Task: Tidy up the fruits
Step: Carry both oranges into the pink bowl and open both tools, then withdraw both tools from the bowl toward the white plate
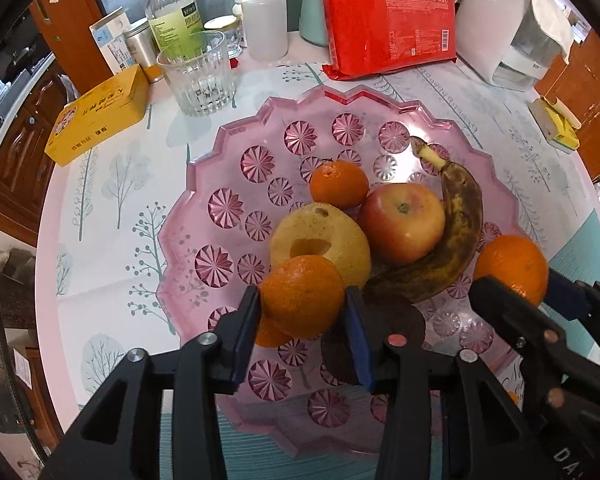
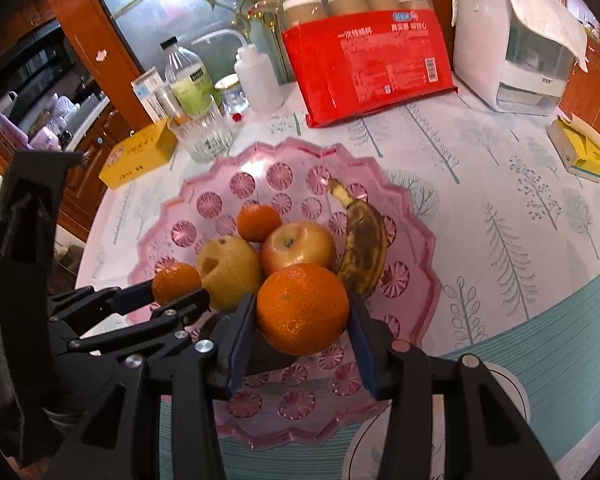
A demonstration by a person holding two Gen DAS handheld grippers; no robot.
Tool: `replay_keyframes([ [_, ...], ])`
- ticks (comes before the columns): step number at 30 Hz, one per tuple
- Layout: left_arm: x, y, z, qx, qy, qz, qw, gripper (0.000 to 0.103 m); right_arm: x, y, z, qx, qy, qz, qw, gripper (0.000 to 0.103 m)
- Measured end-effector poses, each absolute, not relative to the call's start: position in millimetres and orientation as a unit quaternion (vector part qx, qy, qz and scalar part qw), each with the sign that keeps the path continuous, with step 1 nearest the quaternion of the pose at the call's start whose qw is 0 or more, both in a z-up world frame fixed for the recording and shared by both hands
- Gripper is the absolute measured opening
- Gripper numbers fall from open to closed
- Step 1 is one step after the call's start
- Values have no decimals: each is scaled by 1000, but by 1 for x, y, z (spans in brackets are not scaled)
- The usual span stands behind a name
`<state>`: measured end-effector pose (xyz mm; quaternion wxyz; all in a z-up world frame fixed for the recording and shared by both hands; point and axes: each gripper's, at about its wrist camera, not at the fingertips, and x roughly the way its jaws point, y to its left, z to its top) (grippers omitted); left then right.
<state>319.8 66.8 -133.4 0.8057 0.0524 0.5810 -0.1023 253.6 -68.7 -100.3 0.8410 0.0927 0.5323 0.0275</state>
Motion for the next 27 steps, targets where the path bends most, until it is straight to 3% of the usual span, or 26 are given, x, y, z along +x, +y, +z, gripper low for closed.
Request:
replay_keyframes([
  [2,320,69,-132,49,576,-97,810,64,253,-72,-103,101,532,27,840,46],
  [5,321,75,-127,40,567,-96,817,75,252,-75,-101,110,526,32,843,46],
  [27,282,79,-77,38,528,-94,843,83,206,-78,-68,113,502,41,857,50],
])
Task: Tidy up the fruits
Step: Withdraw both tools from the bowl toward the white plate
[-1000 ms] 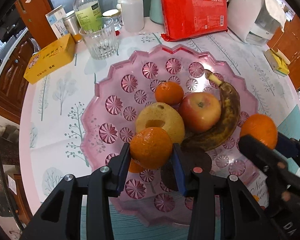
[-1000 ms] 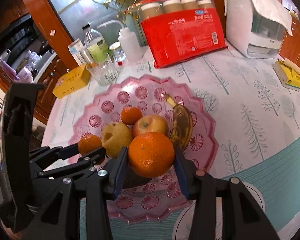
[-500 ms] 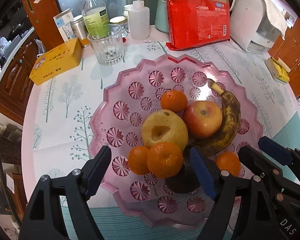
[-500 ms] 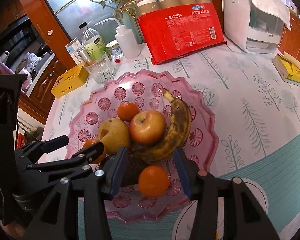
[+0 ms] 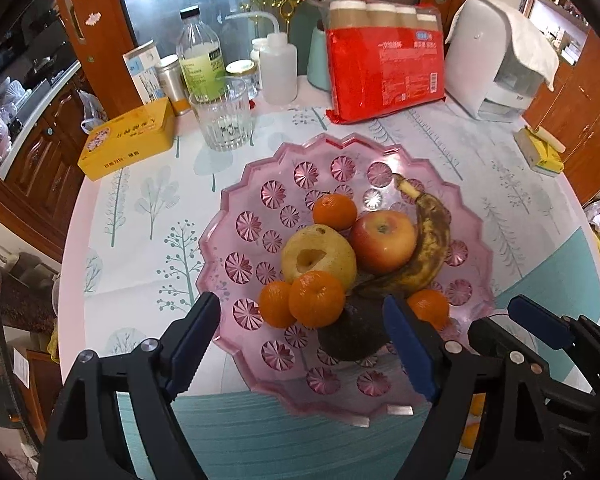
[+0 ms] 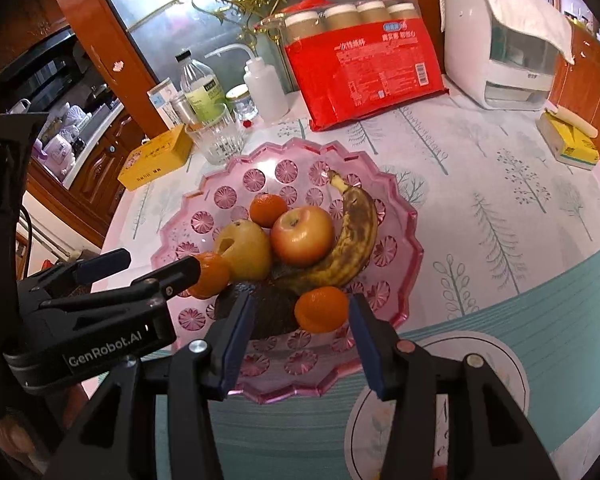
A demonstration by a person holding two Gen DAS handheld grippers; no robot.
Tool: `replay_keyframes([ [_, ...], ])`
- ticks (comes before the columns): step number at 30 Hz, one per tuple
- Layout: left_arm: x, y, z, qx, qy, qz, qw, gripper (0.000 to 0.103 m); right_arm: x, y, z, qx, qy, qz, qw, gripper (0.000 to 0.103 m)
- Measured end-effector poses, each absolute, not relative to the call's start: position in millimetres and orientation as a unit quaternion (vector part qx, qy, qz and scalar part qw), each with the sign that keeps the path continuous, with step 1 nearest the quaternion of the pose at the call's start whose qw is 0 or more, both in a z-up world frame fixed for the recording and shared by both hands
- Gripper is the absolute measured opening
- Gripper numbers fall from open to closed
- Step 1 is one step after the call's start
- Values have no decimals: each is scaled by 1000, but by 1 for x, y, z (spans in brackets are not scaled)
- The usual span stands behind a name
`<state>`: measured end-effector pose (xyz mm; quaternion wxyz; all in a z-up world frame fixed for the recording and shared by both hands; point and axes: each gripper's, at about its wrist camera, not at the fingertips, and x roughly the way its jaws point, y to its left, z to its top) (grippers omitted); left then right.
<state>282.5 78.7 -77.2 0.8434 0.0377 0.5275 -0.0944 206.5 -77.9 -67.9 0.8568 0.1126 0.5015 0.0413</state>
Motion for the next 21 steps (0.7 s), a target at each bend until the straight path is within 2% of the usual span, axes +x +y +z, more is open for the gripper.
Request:
replay_keyframes([
  [21,204,58,-4,45,481,-135,865,86,122,-106,-3,125,436,10,891,51],
])
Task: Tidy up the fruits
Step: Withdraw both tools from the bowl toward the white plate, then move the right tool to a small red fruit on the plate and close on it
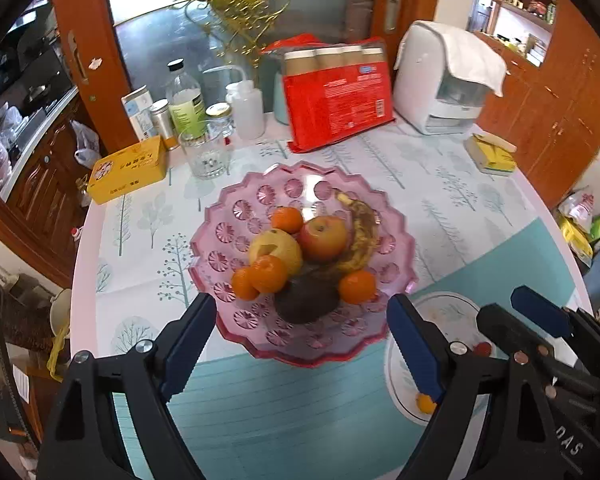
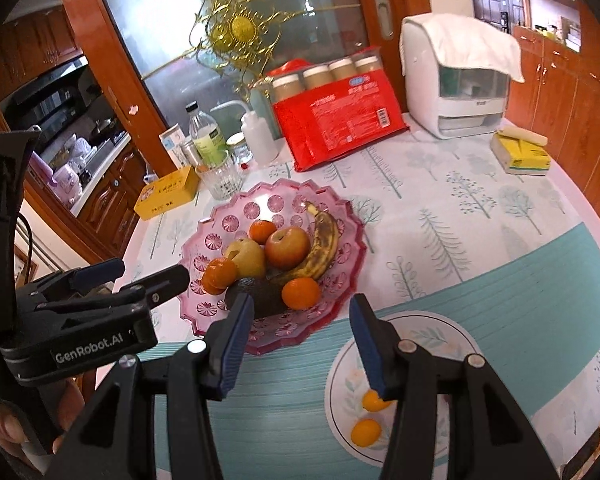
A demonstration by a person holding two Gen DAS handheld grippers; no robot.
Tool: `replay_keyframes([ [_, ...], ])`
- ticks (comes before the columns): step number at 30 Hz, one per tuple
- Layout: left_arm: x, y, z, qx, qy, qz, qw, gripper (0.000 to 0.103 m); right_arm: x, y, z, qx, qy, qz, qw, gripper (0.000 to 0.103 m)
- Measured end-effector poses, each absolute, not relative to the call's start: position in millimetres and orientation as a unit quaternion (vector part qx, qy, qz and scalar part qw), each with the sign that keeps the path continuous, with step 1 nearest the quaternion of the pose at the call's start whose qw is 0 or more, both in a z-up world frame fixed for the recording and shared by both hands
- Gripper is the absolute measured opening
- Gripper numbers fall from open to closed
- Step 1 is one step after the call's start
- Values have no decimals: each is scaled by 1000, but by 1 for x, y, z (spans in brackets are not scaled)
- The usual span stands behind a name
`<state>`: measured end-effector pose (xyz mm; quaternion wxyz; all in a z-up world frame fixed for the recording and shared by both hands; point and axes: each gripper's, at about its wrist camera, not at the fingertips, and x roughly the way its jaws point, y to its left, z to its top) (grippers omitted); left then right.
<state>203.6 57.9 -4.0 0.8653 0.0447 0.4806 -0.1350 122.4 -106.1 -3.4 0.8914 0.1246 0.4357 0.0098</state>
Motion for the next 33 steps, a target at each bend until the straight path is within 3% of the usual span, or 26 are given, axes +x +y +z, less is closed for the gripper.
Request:
replay_keyframes([
  [15,148,12,23,65,451,-212,865,90,56,-148,27,128,379,-51,915,59],
  [33,116,-49,-33,109,491,-264,823,90,7,-235,-18,148,401,-140,893,59],
])
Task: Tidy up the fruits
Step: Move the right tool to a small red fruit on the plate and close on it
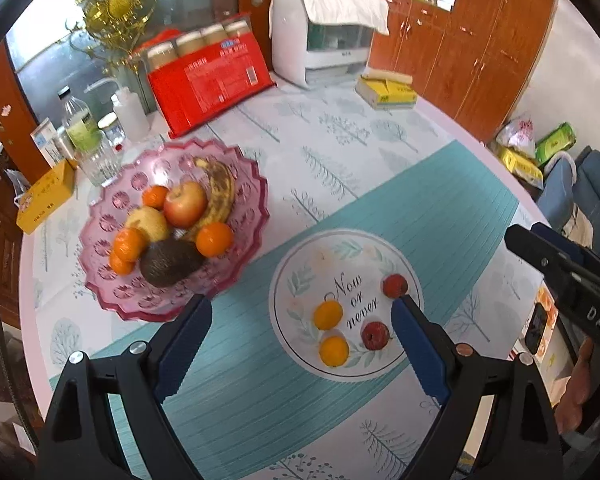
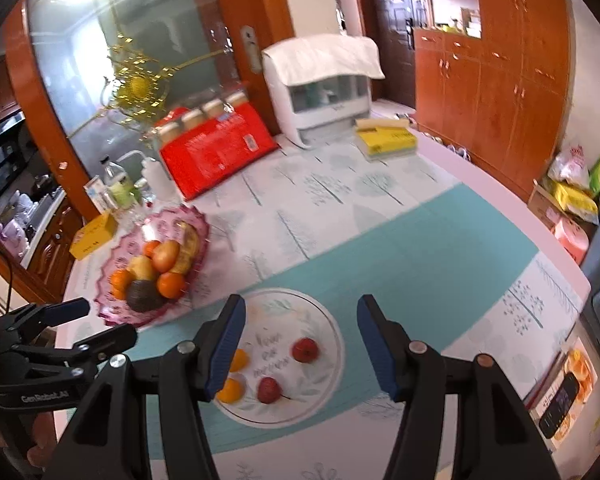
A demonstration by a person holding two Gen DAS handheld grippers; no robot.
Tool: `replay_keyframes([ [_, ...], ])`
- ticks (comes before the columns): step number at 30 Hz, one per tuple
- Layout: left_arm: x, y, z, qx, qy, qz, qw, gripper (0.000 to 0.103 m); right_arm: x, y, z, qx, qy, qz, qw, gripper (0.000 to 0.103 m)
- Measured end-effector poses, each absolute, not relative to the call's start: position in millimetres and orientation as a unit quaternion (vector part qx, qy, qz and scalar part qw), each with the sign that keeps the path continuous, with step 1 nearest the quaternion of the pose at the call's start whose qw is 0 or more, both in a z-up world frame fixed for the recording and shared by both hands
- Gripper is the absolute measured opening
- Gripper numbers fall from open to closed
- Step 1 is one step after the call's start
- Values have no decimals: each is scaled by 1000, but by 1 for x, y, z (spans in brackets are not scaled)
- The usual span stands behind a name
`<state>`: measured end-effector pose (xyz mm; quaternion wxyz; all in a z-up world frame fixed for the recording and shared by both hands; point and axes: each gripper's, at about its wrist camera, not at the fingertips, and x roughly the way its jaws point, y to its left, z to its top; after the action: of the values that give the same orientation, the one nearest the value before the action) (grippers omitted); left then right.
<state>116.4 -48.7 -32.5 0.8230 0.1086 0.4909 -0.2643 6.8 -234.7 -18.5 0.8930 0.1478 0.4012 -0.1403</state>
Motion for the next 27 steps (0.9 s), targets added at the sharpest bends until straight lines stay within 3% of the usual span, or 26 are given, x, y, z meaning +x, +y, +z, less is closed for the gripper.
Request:
replay_keyframes([
  [21,111,-108,-127,175,549,-304,759,90,29,-263,-114,164,498,-92,847,58],
  [27,103,-126,-140,195,542,-344,742,80,49,-261,-138,173,519,-52,836,58],
])
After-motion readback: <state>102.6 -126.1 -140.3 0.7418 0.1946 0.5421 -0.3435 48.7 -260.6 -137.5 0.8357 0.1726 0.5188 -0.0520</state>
